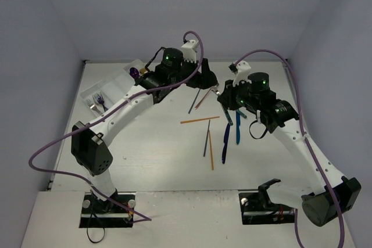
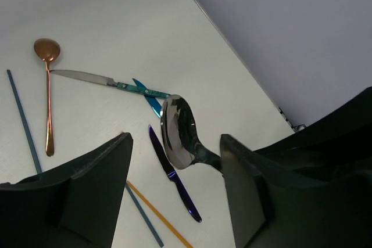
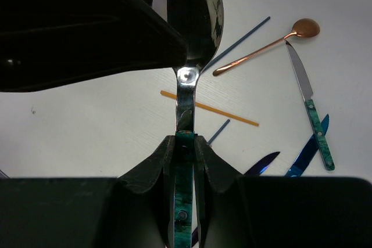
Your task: Sort the eating utensils into containers
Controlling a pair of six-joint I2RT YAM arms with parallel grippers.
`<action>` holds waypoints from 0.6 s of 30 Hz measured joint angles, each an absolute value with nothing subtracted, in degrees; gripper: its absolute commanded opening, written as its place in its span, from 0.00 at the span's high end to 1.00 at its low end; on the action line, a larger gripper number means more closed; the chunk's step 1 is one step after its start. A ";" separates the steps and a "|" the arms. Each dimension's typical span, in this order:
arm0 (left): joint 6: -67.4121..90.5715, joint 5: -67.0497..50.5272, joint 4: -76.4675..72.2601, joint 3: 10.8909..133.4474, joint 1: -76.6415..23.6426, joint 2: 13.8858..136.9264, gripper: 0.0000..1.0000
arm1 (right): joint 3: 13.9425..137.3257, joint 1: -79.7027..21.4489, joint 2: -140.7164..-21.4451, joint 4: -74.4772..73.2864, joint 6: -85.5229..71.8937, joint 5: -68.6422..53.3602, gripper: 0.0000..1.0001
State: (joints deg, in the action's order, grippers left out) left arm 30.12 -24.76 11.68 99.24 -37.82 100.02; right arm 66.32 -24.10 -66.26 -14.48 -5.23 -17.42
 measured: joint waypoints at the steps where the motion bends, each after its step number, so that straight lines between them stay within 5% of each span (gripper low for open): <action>1: 30.06 -24.45 11.90 99.24 -37.82 100.33 0.49 | 66.32 -24.10 -66.28 -14.48 -5.08 -17.46 1.00; 11: 32.63 -24.14 8.36 98.56 -37.82 101.68 0.95 | 66.33 -24.10 -67.96 -14.34 -4.25 -18.26 1.00; 14: 33.66 -24.00 6.65 98.52 -37.70 101.79 1.00 | 66.45 -24.10 -68.47 -14.03 -4.19 -18.29 1.00; 16: 33.74 -23.87 5.53 98.09 -37.55 101.94 1.00 | 66.74 -24.04 -68.81 -13.85 -4.14 -18.04 0.93; 18: 34.25 -23.83 4.40 97.22 -37.38 102.02 1.00 | 66.86 -24.00 -69.21 -13.90 -4.01 -17.82 0.73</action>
